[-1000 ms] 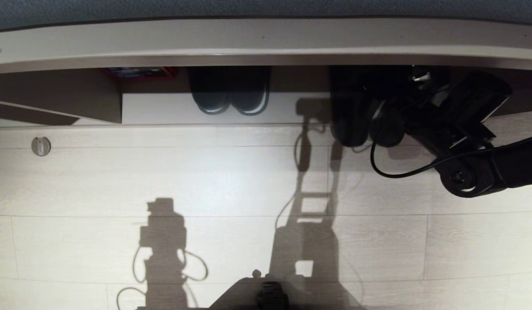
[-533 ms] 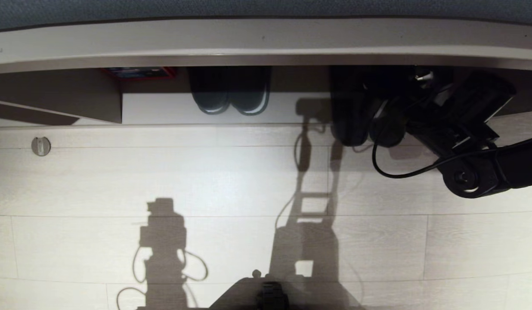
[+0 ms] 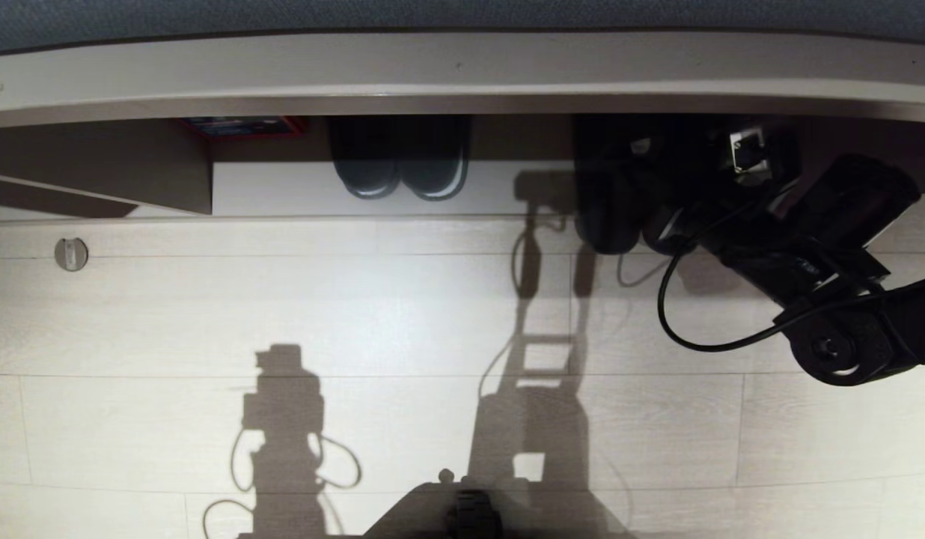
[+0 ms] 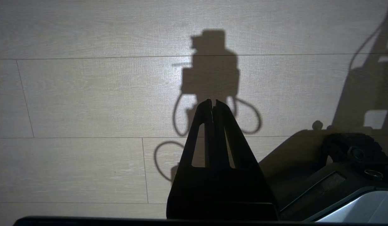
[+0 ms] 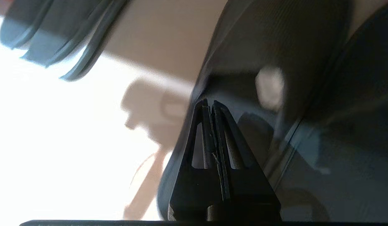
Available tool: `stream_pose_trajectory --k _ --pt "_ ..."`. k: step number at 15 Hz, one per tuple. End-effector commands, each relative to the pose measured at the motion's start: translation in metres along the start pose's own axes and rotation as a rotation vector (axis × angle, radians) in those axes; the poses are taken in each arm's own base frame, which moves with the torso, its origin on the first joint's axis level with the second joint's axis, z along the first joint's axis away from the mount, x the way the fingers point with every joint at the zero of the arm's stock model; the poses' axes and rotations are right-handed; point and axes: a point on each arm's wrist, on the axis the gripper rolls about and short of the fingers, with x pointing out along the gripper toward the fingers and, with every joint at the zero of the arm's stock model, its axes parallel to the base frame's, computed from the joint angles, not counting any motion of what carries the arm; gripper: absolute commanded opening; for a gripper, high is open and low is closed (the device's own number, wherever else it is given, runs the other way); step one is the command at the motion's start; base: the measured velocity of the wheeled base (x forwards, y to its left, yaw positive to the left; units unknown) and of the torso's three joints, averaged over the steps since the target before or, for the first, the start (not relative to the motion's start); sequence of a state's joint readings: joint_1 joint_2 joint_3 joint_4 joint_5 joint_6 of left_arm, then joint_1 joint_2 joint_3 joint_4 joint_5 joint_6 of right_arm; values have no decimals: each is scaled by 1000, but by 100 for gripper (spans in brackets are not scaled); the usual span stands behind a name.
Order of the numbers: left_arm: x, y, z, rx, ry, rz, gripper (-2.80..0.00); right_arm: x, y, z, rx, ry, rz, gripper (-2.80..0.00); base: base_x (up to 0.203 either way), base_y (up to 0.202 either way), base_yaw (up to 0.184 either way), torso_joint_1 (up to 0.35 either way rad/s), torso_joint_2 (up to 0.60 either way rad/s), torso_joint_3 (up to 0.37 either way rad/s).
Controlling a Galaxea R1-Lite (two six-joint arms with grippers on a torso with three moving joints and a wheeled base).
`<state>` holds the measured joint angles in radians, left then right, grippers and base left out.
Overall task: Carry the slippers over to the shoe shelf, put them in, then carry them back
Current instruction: Pick up the slippers in the shoe cabinet
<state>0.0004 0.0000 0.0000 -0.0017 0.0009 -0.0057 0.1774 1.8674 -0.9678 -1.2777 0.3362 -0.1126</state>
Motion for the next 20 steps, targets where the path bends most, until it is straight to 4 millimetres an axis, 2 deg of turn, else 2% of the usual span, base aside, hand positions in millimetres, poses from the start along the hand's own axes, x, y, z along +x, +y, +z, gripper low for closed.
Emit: stream_pose_trajectory --k 1,5,8,15,20 --pt "0 0 0 0 -1 0 -280 -10 4 2 4 12 11 -280 0 0 0 0 0 0" --pt "0 0 0 -2 0 2 -280 -46 17 9 21 47 33 -280 0 0 0 0 0 0" --pt "0 0 0 0 0 0 -280 -85 30 15 29 66 38 -280 0 0 0 0 0 0" --pt "0 0 0 0 0 1 -280 -186 57 79 -19 -50 10 -280 0 0 0 0 0 0" --pt "0 0 0 1 0 2 -280 -270 80 114 -32 -58 -84 -280 0 0 0 0 0 0"
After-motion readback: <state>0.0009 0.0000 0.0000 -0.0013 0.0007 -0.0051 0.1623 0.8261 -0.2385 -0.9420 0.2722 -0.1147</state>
